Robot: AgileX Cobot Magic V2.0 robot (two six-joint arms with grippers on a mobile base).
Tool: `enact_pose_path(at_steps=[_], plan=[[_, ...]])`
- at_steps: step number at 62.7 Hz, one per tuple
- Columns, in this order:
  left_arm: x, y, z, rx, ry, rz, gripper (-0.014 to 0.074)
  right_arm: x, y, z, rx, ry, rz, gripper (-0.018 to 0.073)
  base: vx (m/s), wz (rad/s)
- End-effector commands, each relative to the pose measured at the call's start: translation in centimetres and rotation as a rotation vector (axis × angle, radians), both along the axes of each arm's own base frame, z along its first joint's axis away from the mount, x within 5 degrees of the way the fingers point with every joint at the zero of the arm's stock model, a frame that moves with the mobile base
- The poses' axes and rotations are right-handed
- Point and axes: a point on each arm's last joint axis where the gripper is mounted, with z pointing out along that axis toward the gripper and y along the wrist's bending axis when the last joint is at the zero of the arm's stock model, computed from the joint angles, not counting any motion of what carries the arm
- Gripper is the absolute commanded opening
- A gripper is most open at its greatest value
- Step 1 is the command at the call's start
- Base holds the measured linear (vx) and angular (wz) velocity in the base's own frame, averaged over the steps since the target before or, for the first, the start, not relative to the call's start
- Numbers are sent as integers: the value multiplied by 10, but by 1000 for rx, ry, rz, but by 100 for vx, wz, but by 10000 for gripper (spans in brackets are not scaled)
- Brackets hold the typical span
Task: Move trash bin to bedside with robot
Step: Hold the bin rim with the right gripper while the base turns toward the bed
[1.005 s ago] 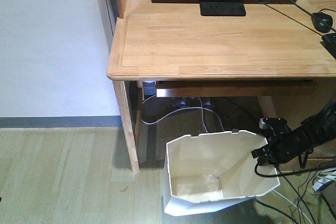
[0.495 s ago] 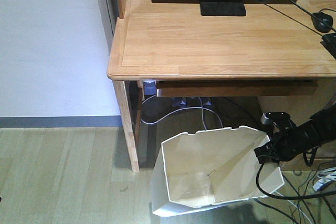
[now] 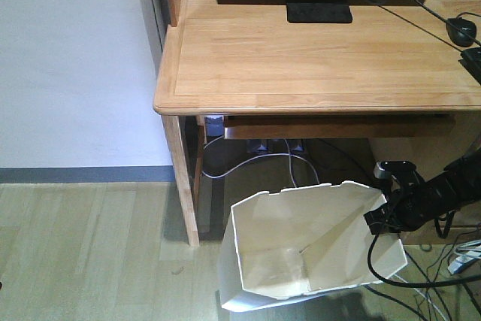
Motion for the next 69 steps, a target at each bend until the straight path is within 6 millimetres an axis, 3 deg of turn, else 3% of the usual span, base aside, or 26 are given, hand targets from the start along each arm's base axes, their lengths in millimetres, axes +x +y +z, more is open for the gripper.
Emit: enact_pose_path(at_steps=[1,35,69], plan=[[1,0,1,-10,-64,3,-6,8,10,31,157,-27,-9,-5,0,0],[1,0,1,-10,-64,3,-6,8,10,31,158,-27,-9,-5,-2,8],[1,0,1,-10,-64,3,-6,8,10,31,159,-27,-9,-5,-9,40]])
